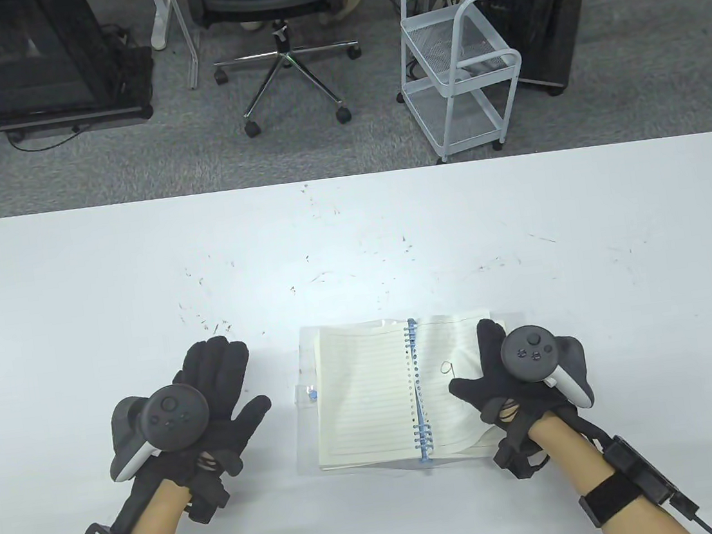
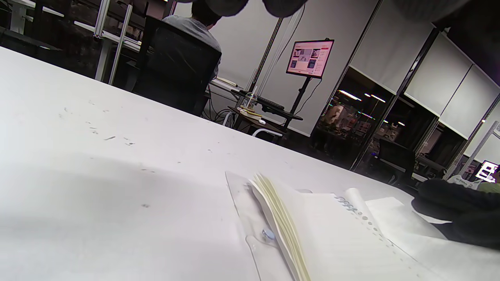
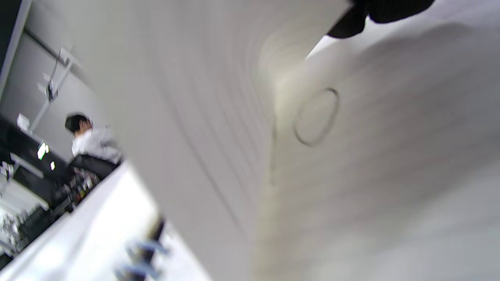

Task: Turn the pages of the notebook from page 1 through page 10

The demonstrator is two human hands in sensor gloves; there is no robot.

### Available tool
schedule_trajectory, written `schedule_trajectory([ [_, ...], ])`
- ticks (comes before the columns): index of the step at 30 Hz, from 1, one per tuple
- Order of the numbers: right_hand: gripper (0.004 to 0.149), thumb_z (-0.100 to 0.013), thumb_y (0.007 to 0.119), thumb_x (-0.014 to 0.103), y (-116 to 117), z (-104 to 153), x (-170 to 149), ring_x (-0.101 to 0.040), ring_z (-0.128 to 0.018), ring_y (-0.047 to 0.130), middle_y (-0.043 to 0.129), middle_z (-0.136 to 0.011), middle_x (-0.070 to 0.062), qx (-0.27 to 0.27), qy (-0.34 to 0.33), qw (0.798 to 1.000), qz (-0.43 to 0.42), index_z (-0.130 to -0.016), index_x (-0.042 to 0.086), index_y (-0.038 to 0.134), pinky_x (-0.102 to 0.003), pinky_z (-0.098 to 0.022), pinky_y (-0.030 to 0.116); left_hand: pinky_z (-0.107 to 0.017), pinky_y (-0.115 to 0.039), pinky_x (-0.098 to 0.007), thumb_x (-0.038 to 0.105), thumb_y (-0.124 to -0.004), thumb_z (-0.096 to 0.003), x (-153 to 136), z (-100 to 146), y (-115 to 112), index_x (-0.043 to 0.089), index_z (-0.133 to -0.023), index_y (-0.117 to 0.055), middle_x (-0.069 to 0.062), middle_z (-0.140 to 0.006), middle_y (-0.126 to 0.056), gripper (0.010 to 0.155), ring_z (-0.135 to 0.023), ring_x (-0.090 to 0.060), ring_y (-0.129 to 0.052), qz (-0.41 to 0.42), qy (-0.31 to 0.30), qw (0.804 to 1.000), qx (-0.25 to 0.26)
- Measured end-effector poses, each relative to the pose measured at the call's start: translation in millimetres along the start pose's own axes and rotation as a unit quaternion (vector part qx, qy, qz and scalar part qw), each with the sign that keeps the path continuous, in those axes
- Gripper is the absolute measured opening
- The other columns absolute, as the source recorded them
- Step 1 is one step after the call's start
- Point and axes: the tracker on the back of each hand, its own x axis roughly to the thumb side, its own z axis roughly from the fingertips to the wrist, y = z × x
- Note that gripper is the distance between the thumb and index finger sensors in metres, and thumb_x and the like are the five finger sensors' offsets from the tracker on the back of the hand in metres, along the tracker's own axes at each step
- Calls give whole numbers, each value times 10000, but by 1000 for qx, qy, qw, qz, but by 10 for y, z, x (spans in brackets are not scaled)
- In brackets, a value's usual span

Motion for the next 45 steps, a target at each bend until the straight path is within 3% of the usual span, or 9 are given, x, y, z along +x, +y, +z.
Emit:
schedule_trajectory([
  [3, 984, -465, 825, 435, -135, 21, -19, -543, -867, 655, 162, -933, -417, -33, 5, 997, -76, -918, -5, 70, -655, -588, 617, -732, -394, -709, 681, -628, -456, -1, 0, 1, 216, -1136, -395, -136, -1189, -321, 856, -1133, -496, -276, 0, 0, 1000, 1],
  [7, 946, -453, 845, 373, -265, 41, -93, -441, -793, 831, 288, -926, -424, -70, 30, 978, -193, -912, -47, 133, -568, -549, 742, -733, -394, -709, 684, -629, -451, -1, 0, 2, 217, -1136, -391, -134, -1189, -320, 862, -1135, -494, -278, 0, -1, 1000, 1],
  [12, 885, -456, 855, 411, -204, 15, -239, -356, -658, 984, 531, -897, -397, -30, 79, 960, -268, -914, -78, 277, -511, -464, 840, -733, -394, -709, 682, -627, -455, 2, 3, 2, 216, -1136, -390, -134, -1189, -320, 858, -1134, -495, -276, 0, 0, 1000, -1],
  [15, 723, -491, 790, 455, -160, -12, -254, -328, -590, 1044, 722, -856, -331, -12, 76, 964, -256, -918, -29, 464, -494, -421, 877, -732, -395, -709, 684, -629, -451, 2, 2, 4, 216, -1136, -391, -136, -1189, -321, 863, -1133, -496, -278, 0, 0, 1000, 0],
  [20, 574, -517, 743, 435, -123, -67, -167, -322, -564, 1064, 821, -829, -274, 2, 77, 953, -294, -909, 45, 588, -491, -408, 886, -732, -395, -709, 681, -628, -456, 1, 0, 10, 216, -1136, -391, -134, -1189, -322, 857, -1133, -495, -278, -1, 0, 1000, 1],
  [34, 508, -525, 738, 462, -72, -317, 571, -346, -535, 1079, 828, -803, -313, 16, 76, 982, -175, -869, 91, 699, -503, -384, 897, -733, -394, -709, 683, -629, -452, -2, 10, 51, 217, -1136, -395, -134, -1189, -322, 860, -1134, -494, -277, 0, -2, 1000, 9],
  [45, 532, -514, 753, 450, 430, -546, 1110, -370, -550, 1058, 812, -829, -313, 59, 75, 993, -70, -882, 73, 676, -526, -390, 875, -732, -398, -709, 683, -630, -451, 39, 27, 78, 217, -1136, -397, -135, -1189, -325, 861, -1134, -496, -281, -2, -14, 1000, 16],
])
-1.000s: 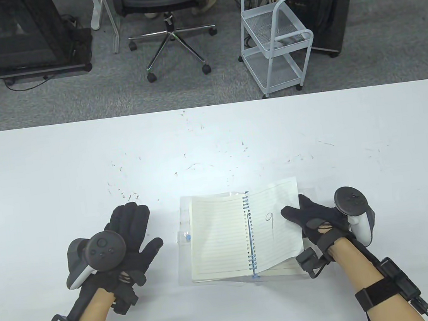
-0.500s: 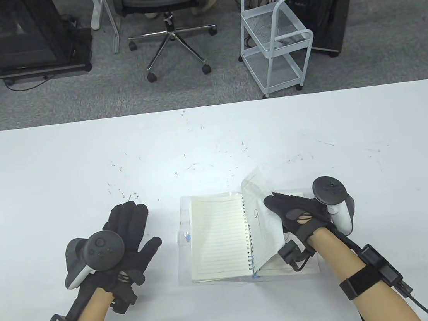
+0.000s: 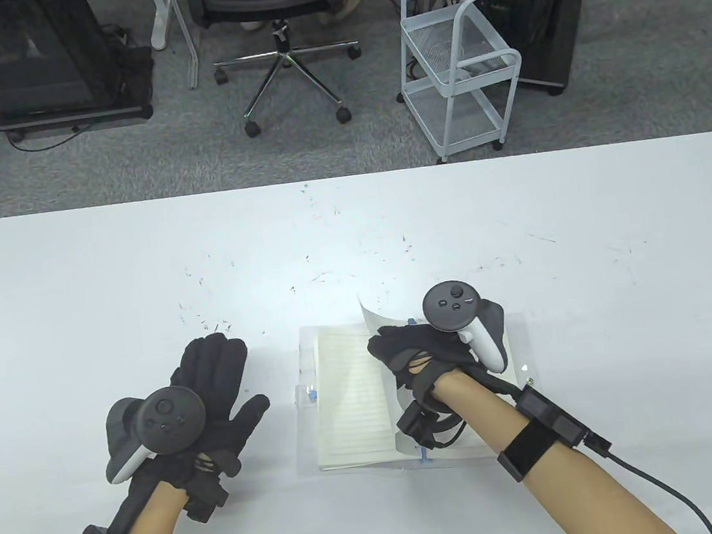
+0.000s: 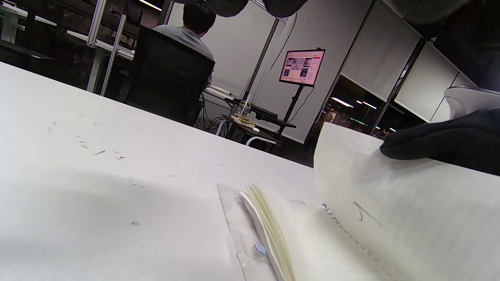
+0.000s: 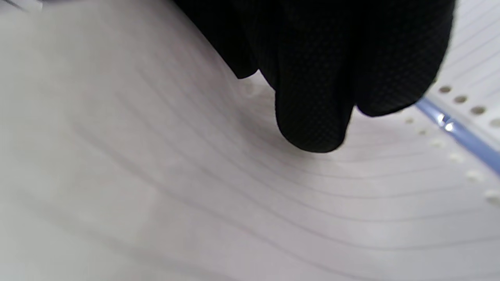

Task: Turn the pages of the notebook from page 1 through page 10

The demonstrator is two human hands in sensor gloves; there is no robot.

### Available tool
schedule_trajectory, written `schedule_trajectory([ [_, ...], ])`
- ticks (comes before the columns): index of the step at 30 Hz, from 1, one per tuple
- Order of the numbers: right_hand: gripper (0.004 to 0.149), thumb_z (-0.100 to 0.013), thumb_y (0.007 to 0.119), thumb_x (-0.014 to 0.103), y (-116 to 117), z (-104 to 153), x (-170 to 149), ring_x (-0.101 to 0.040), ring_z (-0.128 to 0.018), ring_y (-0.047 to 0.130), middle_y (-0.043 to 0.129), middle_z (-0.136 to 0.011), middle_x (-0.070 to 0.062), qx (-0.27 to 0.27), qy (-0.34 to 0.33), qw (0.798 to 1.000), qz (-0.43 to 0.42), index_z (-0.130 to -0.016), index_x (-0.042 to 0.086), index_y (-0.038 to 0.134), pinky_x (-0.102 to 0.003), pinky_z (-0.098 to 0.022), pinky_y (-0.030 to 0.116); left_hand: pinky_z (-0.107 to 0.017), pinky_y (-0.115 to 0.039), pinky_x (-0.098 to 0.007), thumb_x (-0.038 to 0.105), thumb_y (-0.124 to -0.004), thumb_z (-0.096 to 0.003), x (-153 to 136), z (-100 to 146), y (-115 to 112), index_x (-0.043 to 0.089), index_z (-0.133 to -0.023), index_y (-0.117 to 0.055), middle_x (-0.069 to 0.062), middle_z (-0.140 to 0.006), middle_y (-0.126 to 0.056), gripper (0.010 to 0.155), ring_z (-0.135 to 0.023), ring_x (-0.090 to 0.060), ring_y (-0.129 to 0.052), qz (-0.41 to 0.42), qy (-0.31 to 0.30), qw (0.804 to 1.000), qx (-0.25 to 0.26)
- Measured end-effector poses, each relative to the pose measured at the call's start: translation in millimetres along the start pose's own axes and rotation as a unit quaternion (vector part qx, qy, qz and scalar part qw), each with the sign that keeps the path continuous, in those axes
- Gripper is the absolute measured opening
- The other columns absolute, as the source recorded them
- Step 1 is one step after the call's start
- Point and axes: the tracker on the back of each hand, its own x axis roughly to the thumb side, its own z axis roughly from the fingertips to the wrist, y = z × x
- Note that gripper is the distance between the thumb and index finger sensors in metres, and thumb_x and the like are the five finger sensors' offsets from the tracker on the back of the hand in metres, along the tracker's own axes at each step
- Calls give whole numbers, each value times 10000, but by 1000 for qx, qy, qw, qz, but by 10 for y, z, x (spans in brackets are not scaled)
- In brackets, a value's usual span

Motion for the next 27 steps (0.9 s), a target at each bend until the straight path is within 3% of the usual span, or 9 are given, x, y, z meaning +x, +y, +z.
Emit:
schedule_trajectory([
  [10, 613, -514, 739, 487, 524, -188, 37, -400, -620, 1000, 719, -886, -340, 54, -5, 995, 83, -930, 66, 581, -550, -430, 836, -731, -398, -710, 682, -628, -456, 6, 0, 0, 216, -1136, -397, -137, -1189, -325, 856, -1133, -498, -280, -1, -2, 1000, 0],
  [14, 614, -515, 739, 480, 616, -229, -9, -380, -627, 993, 692, -900, -335, 72, -4, 994, 85, -933, 63, 570, -537, -434, 834, -731, -398, -710, 683, -630, -451, 9, 0, -4, 216, -1136, -399, -137, -1189, -324, 861, -1133, -497, -283, -2, -2, 1000, -2],
  [22, 639, -518, 722, 501, 539, -196, -46, -405, -635, 984, 664, -917, -336, 80, -29, 995, 50, -944, 62, 537, -553, -435, 826, -731, -398, -710, 682, -631, -451, 7, -1, 3, 215, -1136, -399, -135, -1189, -325, 861, -1133, -496, -282, -1, 0, 1000, -1],
  [27, 655, -515, 717, 512, 289, 9, -81, -425, -642, 973, 649, -926, -341, 38, -83, 994, 54, -948, 58, 528, -572, -441, 814, -732, -396, -710, 683, -631, -451, 7, 2, 8, 216, -1136, -399, -136, -1189, -325, 861, -1133, -496, -280, 0, 2, 1000, -1],
])
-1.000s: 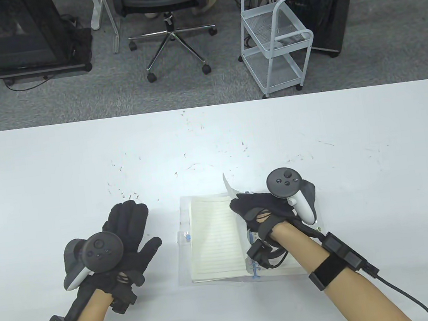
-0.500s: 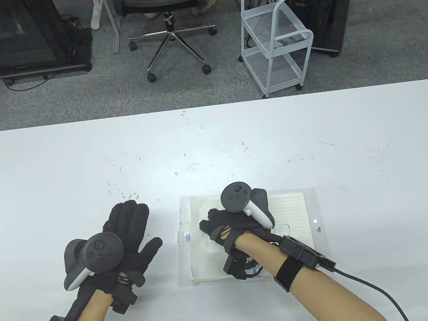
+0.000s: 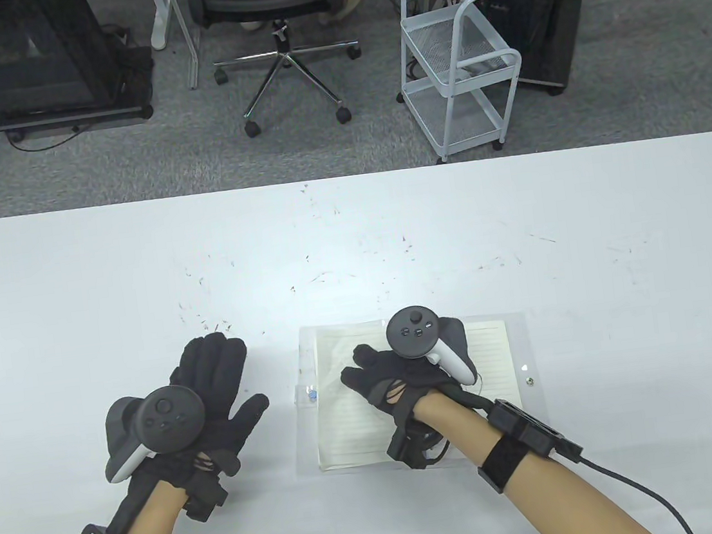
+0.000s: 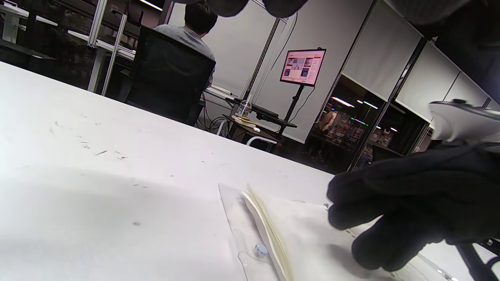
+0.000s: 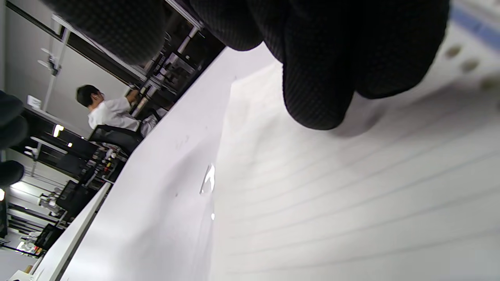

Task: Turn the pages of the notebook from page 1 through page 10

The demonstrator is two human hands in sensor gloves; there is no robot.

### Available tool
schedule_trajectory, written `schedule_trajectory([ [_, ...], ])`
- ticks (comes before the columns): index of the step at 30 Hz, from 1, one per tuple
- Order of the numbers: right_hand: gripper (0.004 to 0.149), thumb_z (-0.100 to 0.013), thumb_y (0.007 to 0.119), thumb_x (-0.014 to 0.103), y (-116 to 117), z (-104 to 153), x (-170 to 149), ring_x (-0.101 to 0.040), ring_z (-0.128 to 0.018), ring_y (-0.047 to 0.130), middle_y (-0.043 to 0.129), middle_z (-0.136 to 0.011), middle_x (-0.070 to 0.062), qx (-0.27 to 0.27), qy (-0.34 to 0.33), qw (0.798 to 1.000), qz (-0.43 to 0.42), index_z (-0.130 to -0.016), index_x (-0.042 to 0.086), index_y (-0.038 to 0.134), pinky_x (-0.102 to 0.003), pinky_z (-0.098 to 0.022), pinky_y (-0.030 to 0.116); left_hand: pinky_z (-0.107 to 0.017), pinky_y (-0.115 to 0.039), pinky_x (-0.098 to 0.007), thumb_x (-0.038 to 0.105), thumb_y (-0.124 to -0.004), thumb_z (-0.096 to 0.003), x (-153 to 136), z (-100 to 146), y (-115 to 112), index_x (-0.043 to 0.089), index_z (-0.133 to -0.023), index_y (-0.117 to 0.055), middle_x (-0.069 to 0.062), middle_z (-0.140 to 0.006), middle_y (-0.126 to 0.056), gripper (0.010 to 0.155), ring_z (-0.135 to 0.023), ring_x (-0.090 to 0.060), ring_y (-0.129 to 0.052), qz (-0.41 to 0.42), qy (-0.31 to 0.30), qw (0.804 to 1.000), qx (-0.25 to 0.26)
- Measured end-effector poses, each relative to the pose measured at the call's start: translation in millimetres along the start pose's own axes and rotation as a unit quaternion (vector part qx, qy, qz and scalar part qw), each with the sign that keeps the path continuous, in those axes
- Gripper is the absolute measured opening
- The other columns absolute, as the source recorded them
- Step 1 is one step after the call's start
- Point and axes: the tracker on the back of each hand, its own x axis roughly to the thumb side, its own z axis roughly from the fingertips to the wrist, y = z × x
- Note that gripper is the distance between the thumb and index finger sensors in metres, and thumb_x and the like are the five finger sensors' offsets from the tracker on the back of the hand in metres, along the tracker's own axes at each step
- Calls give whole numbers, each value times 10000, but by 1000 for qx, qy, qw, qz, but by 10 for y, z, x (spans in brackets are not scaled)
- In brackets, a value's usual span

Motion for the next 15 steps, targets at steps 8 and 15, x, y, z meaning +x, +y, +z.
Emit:
schedule_trajectory([
  [8, 692, -508, 704, 551, -575, 528, -77, -510, -725, 875, 605, -960, -343, -105, -62, 987, 103, -960, 64, 509, -640, -488, 737, -732, -395, -709, 681, -632, -451, -13, -8, -19, 216, -1136, -398, -134, -1189, -325, 860, -1133, -495, -279, -2, 8, 1000, -5],
  [15, 735, -505, 687, 603, -1044, 958, -446, -572, -823, 720, 542, -1005, -329, -169, -49, 966, 188, -979, 82, 477, -685, -531, 660, -733, -392, -709, 681, -631, -451, -56, -29, -59, 218, -1136, -395, -134, -1189, -321, 859, -1134, -494, -273, -6, 21, 1000, -13],
])
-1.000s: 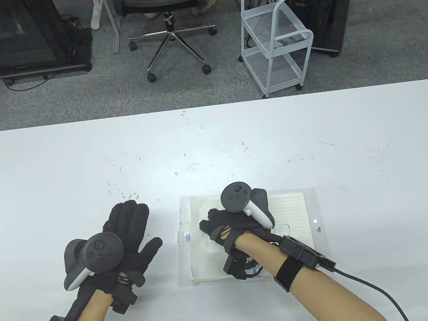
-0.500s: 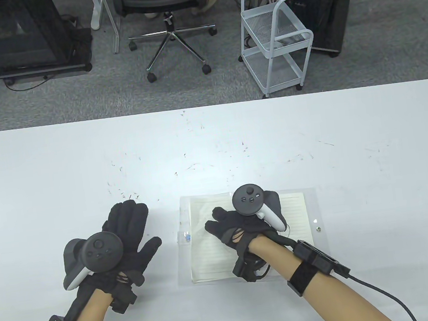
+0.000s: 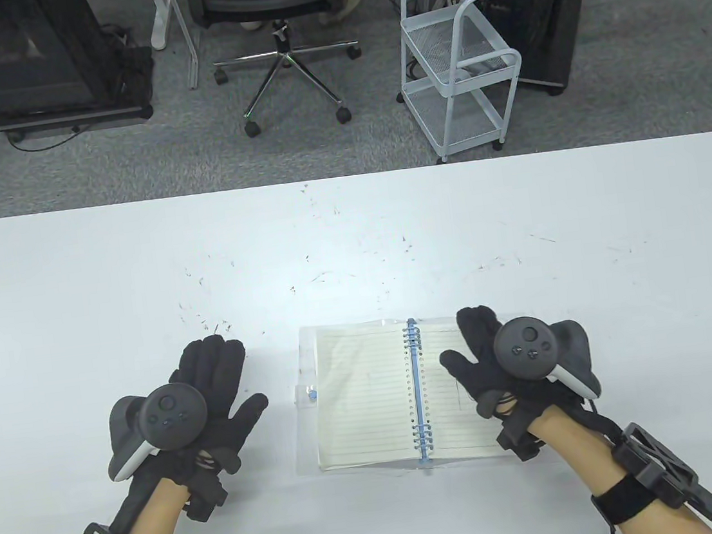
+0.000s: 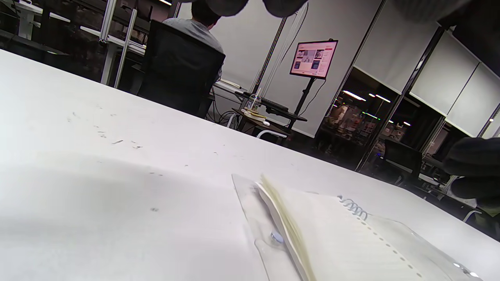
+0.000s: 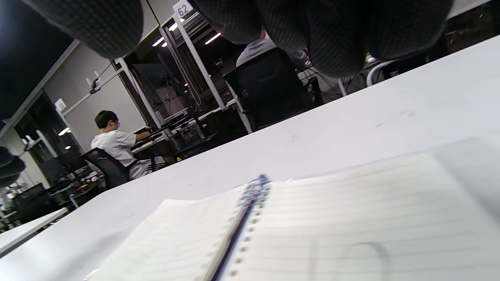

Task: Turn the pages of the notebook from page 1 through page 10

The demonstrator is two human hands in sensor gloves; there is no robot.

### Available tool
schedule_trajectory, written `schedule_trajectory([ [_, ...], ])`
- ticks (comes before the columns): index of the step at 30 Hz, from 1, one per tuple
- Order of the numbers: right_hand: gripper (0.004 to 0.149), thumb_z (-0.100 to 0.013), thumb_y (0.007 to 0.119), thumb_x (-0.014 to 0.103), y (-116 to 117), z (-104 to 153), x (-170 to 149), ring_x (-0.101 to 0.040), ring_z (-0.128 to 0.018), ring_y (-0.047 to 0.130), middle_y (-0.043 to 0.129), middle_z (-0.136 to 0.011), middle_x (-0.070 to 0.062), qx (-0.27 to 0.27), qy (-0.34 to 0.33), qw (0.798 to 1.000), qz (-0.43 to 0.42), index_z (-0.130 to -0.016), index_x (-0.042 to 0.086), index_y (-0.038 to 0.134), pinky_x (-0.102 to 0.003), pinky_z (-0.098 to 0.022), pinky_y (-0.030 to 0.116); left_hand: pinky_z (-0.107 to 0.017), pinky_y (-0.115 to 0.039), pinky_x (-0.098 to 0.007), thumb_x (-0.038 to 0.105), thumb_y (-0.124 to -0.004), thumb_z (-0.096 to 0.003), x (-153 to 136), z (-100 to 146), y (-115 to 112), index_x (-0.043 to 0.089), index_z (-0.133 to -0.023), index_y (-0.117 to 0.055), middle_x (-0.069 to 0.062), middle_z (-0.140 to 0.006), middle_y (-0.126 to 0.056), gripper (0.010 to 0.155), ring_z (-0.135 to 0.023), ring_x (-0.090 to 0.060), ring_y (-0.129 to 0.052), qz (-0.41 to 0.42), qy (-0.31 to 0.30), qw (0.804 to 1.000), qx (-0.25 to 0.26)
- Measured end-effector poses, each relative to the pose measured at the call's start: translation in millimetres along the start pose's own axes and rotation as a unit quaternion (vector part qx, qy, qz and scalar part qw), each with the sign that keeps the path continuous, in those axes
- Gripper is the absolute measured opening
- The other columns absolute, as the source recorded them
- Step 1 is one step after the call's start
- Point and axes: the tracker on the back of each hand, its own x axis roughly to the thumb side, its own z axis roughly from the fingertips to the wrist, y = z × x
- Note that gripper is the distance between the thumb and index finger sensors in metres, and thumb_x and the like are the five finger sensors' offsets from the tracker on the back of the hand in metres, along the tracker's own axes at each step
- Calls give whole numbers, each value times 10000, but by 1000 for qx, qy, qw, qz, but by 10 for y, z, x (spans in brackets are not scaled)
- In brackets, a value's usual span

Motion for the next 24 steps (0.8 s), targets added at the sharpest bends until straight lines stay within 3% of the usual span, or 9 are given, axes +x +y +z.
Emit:
schedule_trajectory([
  [10, 834, -485, 627, 735, -115, 299, -702, -658, -919, 397, 408, -1077, -295, -11, 29, 995, 96, -1010, 120, 421, -780, -586, 429, -735, -385, -708, 681, -631, -451, -20, -14, -30, 221, -1135, -391, -131, -1189, -314, 859, -1136, -490, -265, -5, 13, 1000, -7],
  [16, 891, -471, 543, 801, -53, 313, -781, -657, -938, 183, 192, -1106, -266, 28, 26, 979, 202, -1034, 170, 263, -822, -580, 309, -736, -382, -708, 681, -631, -451, -34, -21, -37, 222, -1135, -387, -130, -1190, -311, 859, -1135, -489, -260, -4, 20, 1000, -8],
  [24, 900, -464, 510, 813, -49, 314, -795, -646, -938, 120, 125, -1100, -262, 33, 23, 977, 211, -1033, 182, 213, -831, -577, 271, -736, -379, -709, 680, -631, -450, -36, -22, -15, 222, -1136, -385, -130, -1190, -306, 861, -1135, -488, -258, -5, 20, 1000, 0],
])
